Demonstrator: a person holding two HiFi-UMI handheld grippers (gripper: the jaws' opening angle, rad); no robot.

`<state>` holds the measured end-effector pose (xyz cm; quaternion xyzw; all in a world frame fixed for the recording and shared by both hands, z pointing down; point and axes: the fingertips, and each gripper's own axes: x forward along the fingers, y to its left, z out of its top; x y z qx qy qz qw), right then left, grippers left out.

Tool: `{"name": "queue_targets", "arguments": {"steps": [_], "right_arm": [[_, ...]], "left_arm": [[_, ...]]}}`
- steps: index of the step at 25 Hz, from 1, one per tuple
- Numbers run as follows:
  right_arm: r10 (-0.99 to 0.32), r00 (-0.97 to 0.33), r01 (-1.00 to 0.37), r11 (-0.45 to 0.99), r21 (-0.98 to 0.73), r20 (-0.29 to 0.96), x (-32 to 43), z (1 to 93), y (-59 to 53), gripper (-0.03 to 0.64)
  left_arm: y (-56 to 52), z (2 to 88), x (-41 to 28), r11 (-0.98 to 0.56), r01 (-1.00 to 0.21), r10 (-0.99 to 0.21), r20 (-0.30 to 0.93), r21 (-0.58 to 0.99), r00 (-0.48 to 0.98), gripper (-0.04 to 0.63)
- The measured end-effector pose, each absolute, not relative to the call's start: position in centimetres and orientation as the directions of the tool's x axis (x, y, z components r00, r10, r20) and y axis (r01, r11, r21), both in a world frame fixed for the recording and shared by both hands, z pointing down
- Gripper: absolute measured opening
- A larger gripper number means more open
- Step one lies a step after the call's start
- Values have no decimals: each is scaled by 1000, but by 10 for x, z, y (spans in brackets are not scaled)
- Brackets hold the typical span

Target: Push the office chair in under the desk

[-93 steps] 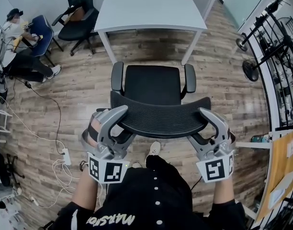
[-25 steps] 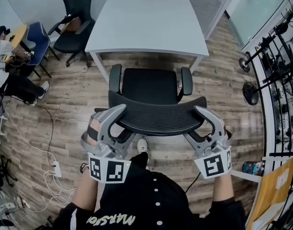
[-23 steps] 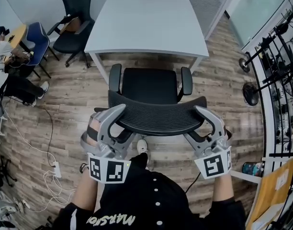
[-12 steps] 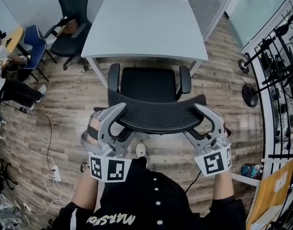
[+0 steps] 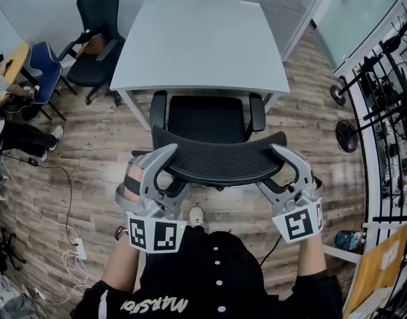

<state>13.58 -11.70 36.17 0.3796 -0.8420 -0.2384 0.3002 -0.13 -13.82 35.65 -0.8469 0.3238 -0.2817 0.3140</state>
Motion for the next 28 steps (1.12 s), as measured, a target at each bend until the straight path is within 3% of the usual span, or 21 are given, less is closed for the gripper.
{"name": "queue_targets", "arguments": {"steps": [28], "right_arm": [[-798, -511, -510, 580, 635, 319, 144, 360, -213, 308]], "left_arm": [[-238, 356, 8, -597, -368, -724, 280, -713, 630, 305]]}}
